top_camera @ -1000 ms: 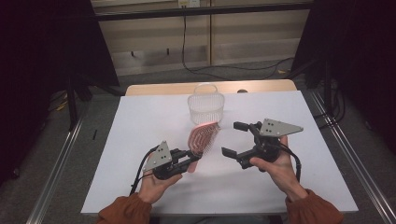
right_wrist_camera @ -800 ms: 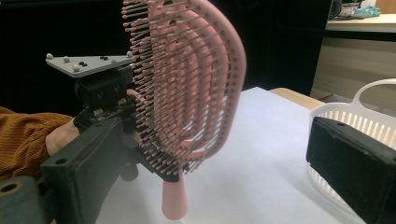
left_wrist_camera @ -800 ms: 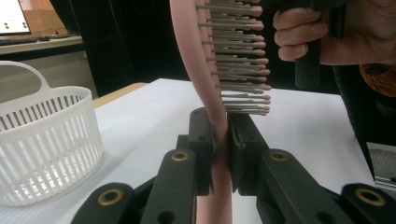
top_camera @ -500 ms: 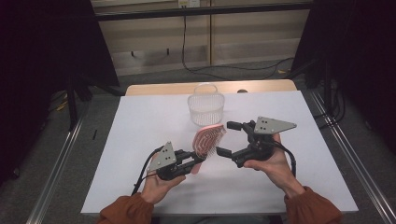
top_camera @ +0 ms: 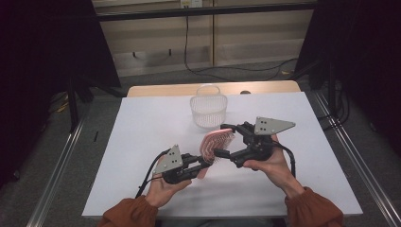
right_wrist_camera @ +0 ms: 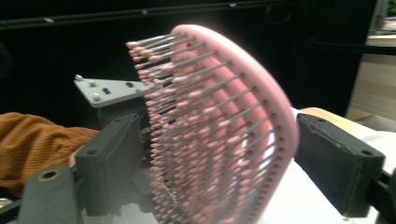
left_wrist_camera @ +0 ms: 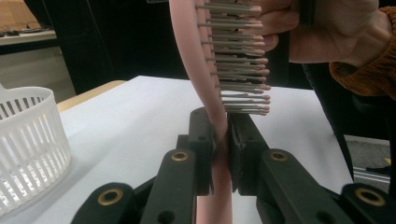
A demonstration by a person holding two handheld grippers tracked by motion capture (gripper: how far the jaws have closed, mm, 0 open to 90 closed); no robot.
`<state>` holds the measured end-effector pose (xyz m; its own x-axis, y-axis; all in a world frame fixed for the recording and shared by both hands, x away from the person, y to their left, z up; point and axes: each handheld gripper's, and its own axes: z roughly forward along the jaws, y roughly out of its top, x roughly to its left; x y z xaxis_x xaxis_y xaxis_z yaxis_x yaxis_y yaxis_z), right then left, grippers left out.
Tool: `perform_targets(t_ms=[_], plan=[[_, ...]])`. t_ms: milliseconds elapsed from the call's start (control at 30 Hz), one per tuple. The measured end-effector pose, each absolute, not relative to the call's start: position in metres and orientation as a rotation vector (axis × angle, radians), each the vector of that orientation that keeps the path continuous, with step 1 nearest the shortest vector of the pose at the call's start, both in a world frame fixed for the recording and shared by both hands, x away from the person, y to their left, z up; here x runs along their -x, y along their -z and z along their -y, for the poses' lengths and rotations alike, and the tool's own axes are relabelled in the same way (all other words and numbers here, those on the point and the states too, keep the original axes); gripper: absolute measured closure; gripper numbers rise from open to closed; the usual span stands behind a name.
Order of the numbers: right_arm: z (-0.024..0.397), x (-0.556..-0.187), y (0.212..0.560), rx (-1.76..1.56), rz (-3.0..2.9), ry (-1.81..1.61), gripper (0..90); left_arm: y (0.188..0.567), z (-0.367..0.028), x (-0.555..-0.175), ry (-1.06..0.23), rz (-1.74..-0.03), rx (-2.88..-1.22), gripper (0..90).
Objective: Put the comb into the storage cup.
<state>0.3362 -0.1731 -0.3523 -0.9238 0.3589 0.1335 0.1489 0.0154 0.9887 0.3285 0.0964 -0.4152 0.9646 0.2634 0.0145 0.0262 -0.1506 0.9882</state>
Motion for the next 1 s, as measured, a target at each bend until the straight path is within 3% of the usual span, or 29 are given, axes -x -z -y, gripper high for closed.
perform_targets(t_ms=[400,533,1000], plan=[[0.1719,-0.3371,0.3532,-0.47,-2.152,-2.069,30.1,0.4155,-0.0942,-0.3284,-0.17,-0.222,-1.694,81.1],[0.173,-0.338,0.3539,-0.453,-2.155,-2.084,38.9,0.4161,-0.0936,-0.328,-0.161,-0.213,-1.699,81.1],[0.1717,-0.3396,0.3556,-0.422,-2.195,-2.103,45.8,0.4188,-0.0925,-0.3308,-0.111,-0.19,-1.717,80.9]])
